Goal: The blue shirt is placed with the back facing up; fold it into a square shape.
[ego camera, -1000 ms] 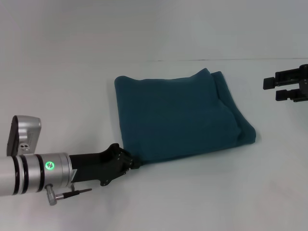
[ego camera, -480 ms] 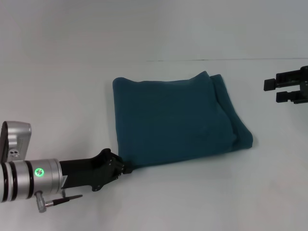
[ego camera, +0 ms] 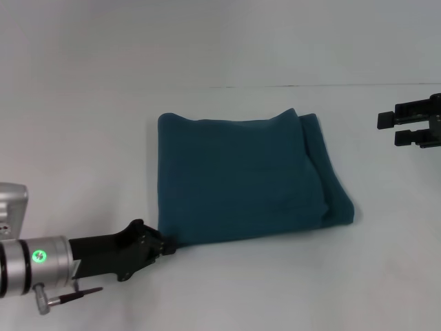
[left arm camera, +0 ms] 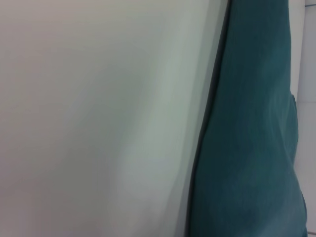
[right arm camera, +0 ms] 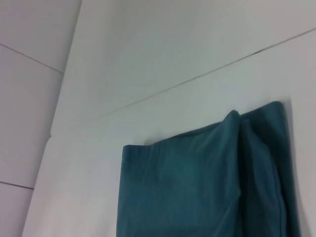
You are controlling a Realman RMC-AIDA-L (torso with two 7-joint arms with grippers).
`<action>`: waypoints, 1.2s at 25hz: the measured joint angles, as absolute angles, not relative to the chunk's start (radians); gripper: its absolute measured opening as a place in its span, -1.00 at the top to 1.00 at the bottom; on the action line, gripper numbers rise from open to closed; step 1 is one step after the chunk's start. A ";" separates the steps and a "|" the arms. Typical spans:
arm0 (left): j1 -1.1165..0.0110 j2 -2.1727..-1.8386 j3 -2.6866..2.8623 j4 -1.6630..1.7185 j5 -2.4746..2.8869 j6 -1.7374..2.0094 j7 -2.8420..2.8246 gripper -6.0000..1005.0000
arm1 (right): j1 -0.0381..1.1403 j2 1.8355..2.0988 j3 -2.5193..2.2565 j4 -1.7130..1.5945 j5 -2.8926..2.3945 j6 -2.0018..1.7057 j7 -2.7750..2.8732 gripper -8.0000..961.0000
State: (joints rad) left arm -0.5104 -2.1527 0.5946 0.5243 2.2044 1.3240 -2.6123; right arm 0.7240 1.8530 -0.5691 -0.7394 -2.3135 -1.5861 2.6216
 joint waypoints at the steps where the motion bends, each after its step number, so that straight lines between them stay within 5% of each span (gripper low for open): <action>1: -0.505 -2.152 0.594 0.530 2.204 1.327 -2.613 0.96 | 0.724 1.853 -0.569 -0.739 -2.313 -1.586 2.622 -0.41; 20: -0.481 -2.116 0.579 0.574 2.209 1.473 -2.519 0.95 | 0.722 1.853 -0.569 -0.739 -2.295 -1.586 2.611 -0.41; 27: -0.444 -2.095 0.458 0.649 2.212 1.592 -2.422 0.62 | 0.709 1.853 -0.569 -0.730 -2.256 -1.604 2.519 -0.41; 28: -0.452 -2.066 0.414 0.678 2.218 1.711 -2.248 0.24 | 0.708 1.853 -0.573 -0.724 -2.254 -1.614 2.474 -0.41; 30: -0.475 -2.048 0.428 0.721 2.259 1.777 -2.168 0.06 | 0.707 1.855 -0.586 -0.718 -2.261 -1.630 2.390 -0.41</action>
